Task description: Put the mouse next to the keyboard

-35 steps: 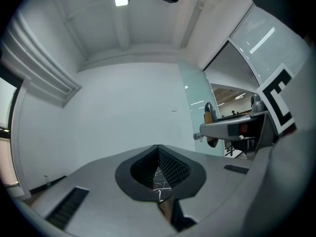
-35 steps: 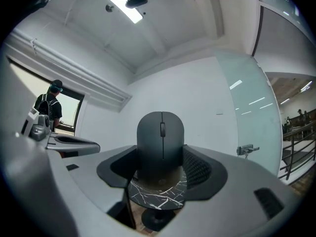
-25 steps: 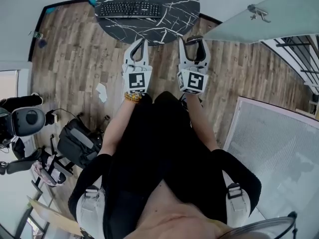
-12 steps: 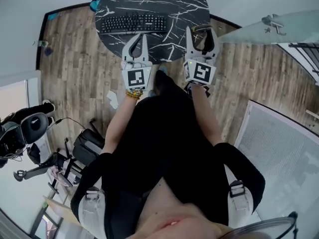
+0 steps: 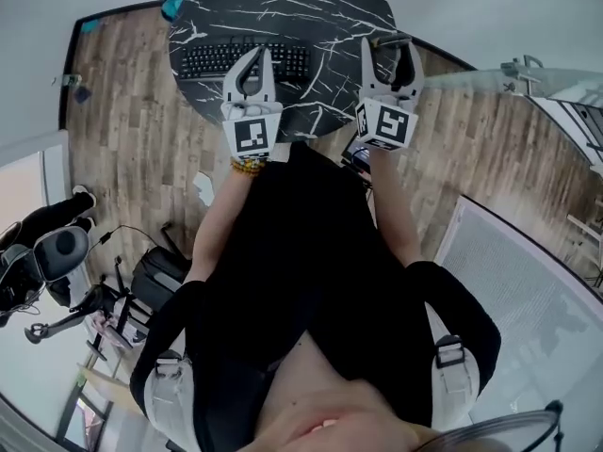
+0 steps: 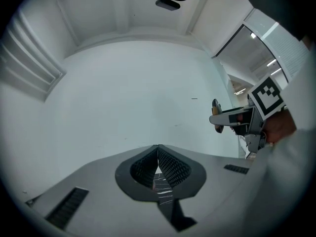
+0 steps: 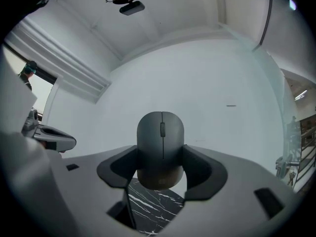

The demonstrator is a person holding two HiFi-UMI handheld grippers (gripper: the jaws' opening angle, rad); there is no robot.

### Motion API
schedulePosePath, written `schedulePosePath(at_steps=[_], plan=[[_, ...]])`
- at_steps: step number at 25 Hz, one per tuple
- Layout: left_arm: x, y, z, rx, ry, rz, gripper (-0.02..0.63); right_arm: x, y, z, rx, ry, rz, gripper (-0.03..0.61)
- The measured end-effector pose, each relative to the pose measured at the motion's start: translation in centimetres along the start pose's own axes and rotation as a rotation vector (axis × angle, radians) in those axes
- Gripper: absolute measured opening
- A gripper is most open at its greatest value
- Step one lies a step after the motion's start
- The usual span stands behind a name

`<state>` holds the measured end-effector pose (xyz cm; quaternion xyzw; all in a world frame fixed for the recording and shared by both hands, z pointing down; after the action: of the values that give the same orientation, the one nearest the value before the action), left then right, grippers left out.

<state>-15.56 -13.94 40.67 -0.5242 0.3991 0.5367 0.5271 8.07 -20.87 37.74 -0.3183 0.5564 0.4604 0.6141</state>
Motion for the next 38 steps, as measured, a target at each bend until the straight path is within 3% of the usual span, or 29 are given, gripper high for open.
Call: schedulePosePath(at_steps=[4,18,38], plan=[[-1.7,1.4,-2.5,-0.003,0.027,0.044,0.014,-1.7,-0.6,-2.3,0.010,0.050,0.033,0.276],[-4.4,2.5,-5.6,-0.079,0.102,0.025,0.014,-7.7,-1.3,-6.0,0.015,0.231,0.014,0.276],[-5.2,1.5,-5.5,-0.085,0.120,0.027,0.014,-17.8,-1.4,-6.2,0.082,0.480,-0.113,0.276]])
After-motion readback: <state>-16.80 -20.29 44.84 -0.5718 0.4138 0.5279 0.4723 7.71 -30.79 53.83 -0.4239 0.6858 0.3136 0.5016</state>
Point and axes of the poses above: the fingertips, and each gripper's own axes: z backward along the fingers, y to its left, x out of its top, the point moved 7 cm from there along z, backward along the fingers, and after that the axes turned 6 degrees about -y, right-handed, at the moved point
